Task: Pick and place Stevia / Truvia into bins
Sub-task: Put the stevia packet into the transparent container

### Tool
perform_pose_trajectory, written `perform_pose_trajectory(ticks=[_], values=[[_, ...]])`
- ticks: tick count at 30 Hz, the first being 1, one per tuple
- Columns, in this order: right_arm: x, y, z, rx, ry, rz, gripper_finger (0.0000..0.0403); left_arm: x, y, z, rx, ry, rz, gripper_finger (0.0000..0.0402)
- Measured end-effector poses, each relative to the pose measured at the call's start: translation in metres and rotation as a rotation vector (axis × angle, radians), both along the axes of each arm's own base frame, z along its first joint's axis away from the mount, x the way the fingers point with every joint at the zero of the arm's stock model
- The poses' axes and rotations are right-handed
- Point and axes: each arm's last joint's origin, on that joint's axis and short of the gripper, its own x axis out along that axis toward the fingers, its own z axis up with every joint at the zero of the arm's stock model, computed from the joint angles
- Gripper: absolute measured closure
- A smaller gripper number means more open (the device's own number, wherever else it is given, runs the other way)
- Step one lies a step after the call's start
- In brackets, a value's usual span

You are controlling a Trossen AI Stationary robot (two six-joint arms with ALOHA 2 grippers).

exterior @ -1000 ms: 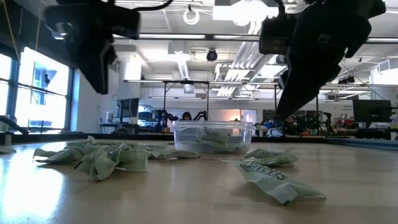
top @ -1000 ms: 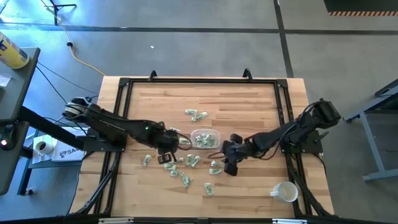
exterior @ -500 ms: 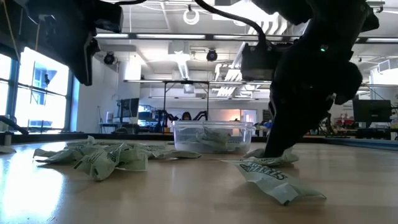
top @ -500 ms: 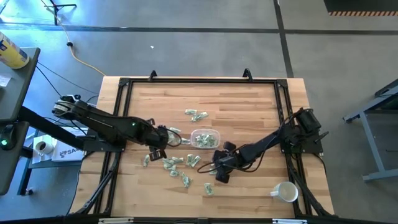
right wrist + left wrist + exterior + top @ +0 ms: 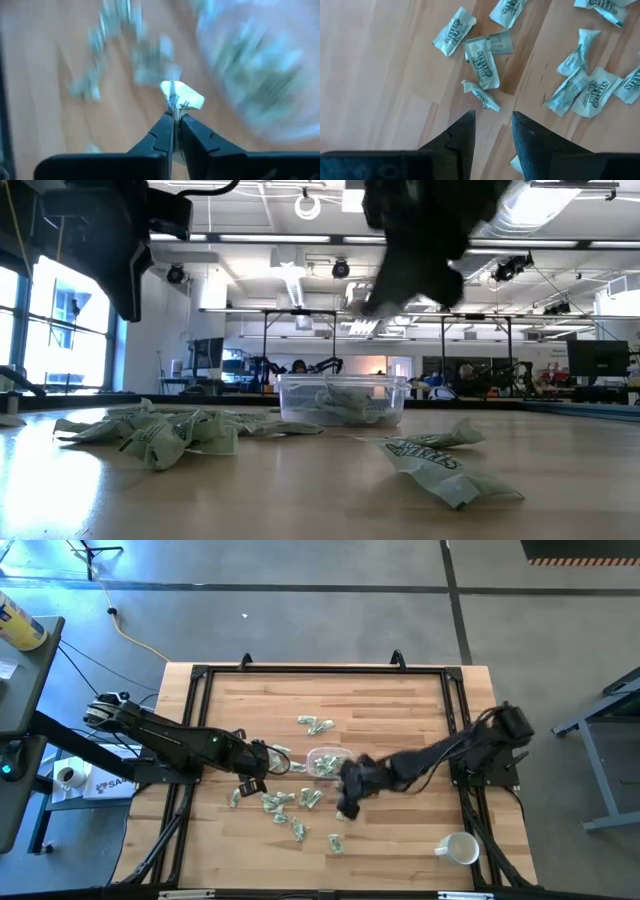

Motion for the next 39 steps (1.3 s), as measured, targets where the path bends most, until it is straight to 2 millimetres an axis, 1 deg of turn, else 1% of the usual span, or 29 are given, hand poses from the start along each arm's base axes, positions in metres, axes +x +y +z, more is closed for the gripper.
perform_pose_trajectory(ticks=[2,4,6,9,11,15,17,19,21,23,26,28,30,33,36,39], values=[[0.003,-0.016,0.023,-0.060,-0.066,0.010,0.0372,-0.001,0.000,-0.003,-0.006,0.006,0.015,0.0241],[0.006,-0.036,0.035,-0.090,-0.076,0.009,0.0373,-0.001,0.000,-0.006,-0.006,0.005,0.017,0.0241],[0.007,-0.057,0.032,-0.050,-0.021,0.034,0.0371,0.001,0.001,-0.007,0.000,-0.016,0.018,0.0241],[0.010,-0.078,0.010,0.084,0.101,0.096,0.0353,0.006,0.014,-0.004,0.025,-0.040,0.070,0.0241],[0.012,-0.083,0.002,0.115,0.134,0.122,0.0331,0.010,0.023,0.002,0.043,-0.058,0.087,0.0241],[0.017,-0.089,0.003,0.044,0.086,0.104,0.0271,0.018,0.041,0.009,0.056,-0.095,0.050,0.0234],[0.016,-0.091,0.006,0.003,0.079,0.089,0.0239,0.024,0.052,0.012,0.064,-0.140,0.036,0.0222],[0.009,-0.093,0.015,-0.054,0.087,0.074,0.0206,0.029,0.062,0.012,0.076,-0.161,0.020,0.0205],[-0.001,-0.090,0.024,-0.116,0.118,0.086,0.0177,0.032,0.071,0.009,0.067,-0.145,-0.018,0.0184],[-0.014,-0.084,0.030,-0.163,0.176,0.119,0.0152,0.032,0.075,0.003,0.038,-0.104,-0.069,0.0163],[-0.031,-0.073,0.033,-0.190,0.230,0.154,0.0127,0.032,0.072,-0.007,-0.030,-0.063,-0.137,0.0138],[-0.040,-0.063,0.030,-0.189,0.228,0.192,0.0120,0.036,0.064,-0.010,-0.084,-0.076,-0.162,0.0127],[-0.045,-0.049,0.022,-0.183,0.224,0.244,0.0118,0.038,0.055,-0.011,-0.113,-0.090,-0.160,0.0122],[-0.049,-0.025,0.002,-0.189,0.211,0.336,0.0120,0.042,0.041,-0.009,-0.122,-0.139,-0.157,0.0124],[-0.049,-0.002,-0.014,-0.205,0.160,0.405,0.0129,0.042,0.030,-0.009,-0.099,-0.154,-0.149,0.0137],[-0.046,0.014,-0.029,-0.204,0.132,0.450,0.0138,0.041,0.024,-0.009,-0.089,-0.153,-0.150,0.0152]])
